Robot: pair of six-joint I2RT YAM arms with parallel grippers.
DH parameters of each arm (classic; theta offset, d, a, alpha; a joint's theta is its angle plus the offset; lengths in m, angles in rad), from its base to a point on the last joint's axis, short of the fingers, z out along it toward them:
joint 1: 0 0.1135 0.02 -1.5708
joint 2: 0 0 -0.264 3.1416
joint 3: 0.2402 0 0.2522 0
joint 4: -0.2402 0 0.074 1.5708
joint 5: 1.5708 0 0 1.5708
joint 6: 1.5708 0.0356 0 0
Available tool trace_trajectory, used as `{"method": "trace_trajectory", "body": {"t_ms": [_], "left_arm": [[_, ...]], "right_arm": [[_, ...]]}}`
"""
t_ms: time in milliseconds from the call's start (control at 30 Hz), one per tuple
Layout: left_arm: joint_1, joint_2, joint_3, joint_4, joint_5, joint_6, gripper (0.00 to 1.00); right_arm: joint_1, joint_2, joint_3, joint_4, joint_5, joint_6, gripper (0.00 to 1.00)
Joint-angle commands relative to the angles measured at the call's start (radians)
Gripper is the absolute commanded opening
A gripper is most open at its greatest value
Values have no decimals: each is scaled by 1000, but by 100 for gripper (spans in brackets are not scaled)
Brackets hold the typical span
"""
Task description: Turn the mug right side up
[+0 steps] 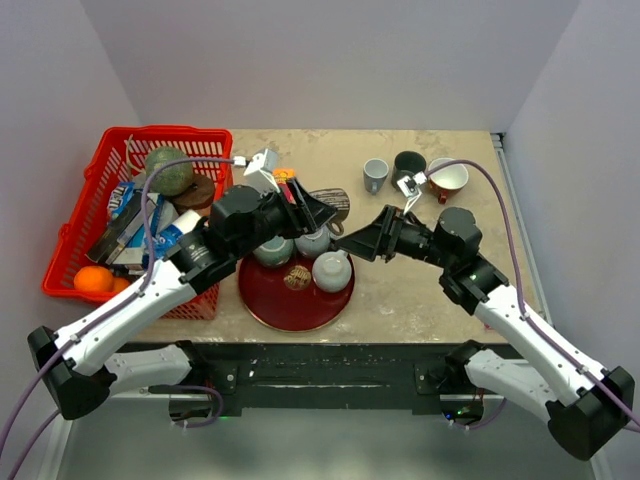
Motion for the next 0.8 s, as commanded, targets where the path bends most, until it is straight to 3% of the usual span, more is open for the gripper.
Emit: {"method": "trace_trajectory", "body": {"t_ms": [0,500,600,767], "left_arm": [[4,-62,13,257,68,12,28],[4,-137,-79,475,178,-43,28],[4,-139,-93,492,189,-46,28],[4,-143,-121,541,211,-51,28]], "right_arm": [[29,-10,15,200,7,97,88],[53,42,70,502,28,252,81],[58,59,63,539,31,269,74],[73,87,53,588,32,281,53]]}}
